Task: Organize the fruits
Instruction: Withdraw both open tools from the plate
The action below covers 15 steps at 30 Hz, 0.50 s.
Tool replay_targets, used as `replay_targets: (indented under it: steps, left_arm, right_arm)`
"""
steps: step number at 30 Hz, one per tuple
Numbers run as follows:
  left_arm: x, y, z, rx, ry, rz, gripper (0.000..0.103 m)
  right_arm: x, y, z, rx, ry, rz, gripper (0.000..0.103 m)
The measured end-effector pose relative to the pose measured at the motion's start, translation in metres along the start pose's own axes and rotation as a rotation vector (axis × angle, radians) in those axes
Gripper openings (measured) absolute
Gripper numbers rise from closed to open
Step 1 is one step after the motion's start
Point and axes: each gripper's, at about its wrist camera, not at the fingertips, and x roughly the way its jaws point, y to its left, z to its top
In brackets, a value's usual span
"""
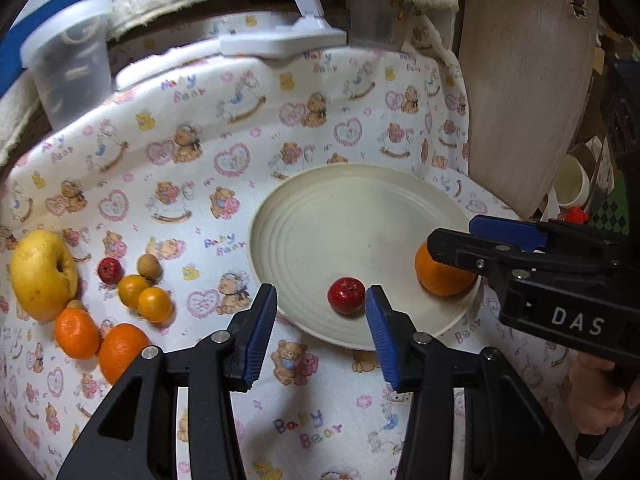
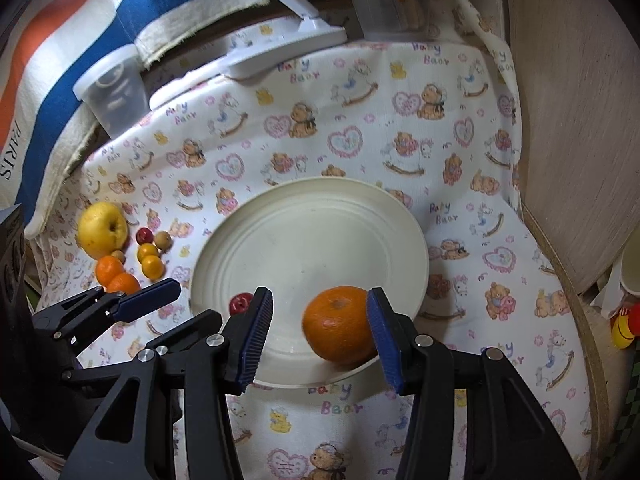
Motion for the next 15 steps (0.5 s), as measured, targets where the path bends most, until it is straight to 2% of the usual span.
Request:
replay_targets:
  steps: [3, 4, 5, 9, 12, 13, 14, 15]
  left_arm:
    - [-0.016, 0.006, 0.000, -0.014, -0.042, 0.008, 0.058]
    - [-0.021, 0.008, 0.000, -0.018, -0.055, 0.013, 0.067]
    - [-0.027, 0.011, 0.001, -0.021, -0.077, 0.025, 0.070]
    - [-0.054, 0.024, 0.002, -0.030, -0.169, 0.072, 0.074]
    - [-0.082, 0.036, -0.002, -0.054, -0.266, 0.080, 0.087]
    - [-0.091, 0.040, -0.005, -0.057, -0.290, 0.084, 0.096]
    - [-0.101, 0.044, -0.009, -0.056, -0.308, 0.090, 0.100]
    - [-0.111, 0.046, -0.015, -0.051, -0.342, 0.100, 0.100]
  right_arm:
    - [-0.006, 0.001, 0.001, 0.005, -0.036, 0.002, 0.051]
    - [-0.010, 0.001, 0.001, 0.013, -0.054, 0.002, 0.051]
    - [-0.014, 0.000, 0.001, 0.029, -0.078, 0.014, 0.051]
    - [-0.030, 0.000, 0.002, 0.058, -0.154, 0.053, 0.051]
    - [-0.042, 0.004, 0.002, 0.049, -0.227, 0.053, 0.051]
    - [-0.045, 0.005, 0.002, 0.047, -0.237, 0.063, 0.052]
    - [-0.047, 0.006, 0.002, 0.043, -0.247, 0.075, 0.053]
    - [-0.049, 0.008, 0.002, 0.036, -0.255, 0.087, 0.054]
